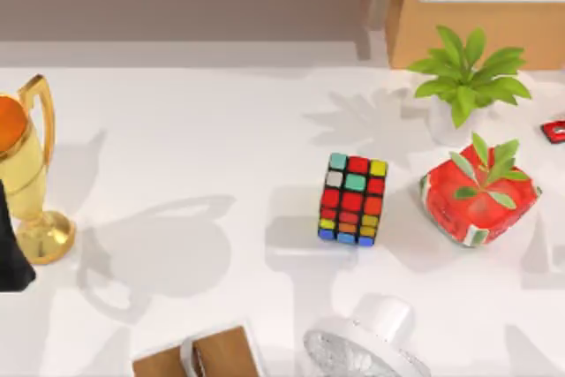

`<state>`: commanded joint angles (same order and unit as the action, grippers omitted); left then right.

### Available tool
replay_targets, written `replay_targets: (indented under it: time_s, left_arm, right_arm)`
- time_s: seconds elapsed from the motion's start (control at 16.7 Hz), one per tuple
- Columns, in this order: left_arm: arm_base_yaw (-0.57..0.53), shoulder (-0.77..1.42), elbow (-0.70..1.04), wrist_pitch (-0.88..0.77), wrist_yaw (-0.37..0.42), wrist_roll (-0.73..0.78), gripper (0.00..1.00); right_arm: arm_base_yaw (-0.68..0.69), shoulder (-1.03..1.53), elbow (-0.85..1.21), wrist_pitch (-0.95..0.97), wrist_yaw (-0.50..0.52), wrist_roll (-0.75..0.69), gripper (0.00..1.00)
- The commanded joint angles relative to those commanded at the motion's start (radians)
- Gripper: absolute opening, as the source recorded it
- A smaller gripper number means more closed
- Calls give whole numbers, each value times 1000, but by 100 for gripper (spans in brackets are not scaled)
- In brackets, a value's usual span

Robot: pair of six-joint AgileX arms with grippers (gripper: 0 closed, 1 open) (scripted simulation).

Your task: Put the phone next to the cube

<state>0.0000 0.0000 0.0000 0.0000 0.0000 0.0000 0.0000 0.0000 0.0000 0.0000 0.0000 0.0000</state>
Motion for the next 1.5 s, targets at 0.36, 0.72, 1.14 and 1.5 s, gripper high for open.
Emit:
replay_targets:
  time_s: [0.36,0.72,1.14,1.5]
  left_arm:
    - [45,106,63,-103,2,47,100]
    - [207,570,297,-426,-8,189,100]
    - [425,1323,725,-719,-33,418,100]
    - [494,1737,1039,-826,-6,590,100]
  right_arm:
    - [0,0,0,0,0,0,100]
    - [0,0,0,0,0,0,100]
    - [0,0,0,0,0,0,100]
    - [0,0,0,0,0,0,100]
